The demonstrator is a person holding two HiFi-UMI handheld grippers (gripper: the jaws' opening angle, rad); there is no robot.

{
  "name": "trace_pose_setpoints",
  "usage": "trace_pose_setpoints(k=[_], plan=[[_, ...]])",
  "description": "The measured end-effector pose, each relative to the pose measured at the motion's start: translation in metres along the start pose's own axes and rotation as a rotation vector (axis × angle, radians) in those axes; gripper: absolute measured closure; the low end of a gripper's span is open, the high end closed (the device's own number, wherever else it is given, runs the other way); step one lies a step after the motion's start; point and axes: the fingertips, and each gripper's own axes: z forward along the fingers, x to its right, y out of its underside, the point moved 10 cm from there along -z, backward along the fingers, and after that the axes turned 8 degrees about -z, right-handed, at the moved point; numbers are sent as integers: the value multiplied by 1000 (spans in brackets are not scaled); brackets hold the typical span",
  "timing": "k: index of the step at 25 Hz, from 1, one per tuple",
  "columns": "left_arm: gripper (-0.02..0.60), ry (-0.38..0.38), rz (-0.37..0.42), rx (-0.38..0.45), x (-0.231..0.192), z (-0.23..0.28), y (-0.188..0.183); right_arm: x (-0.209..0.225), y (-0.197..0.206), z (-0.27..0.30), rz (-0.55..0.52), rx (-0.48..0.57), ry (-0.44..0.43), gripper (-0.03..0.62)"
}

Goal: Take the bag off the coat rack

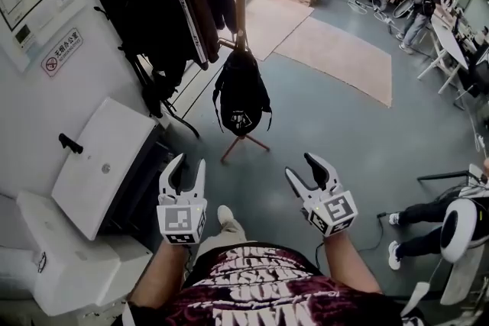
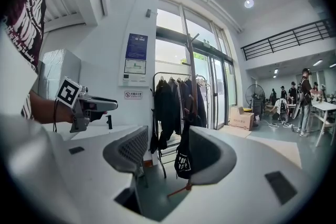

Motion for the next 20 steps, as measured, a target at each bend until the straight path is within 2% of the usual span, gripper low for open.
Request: trace_pose_setpoints(k=[10, 20], plan=[[426, 15, 20, -27, -38, 53, -10, 14, -13, 73, 3, -6, -36, 352], [426, 30, -6, -34, -68, 102, -7, 32, -13, 122, 10, -38, -18, 352]])
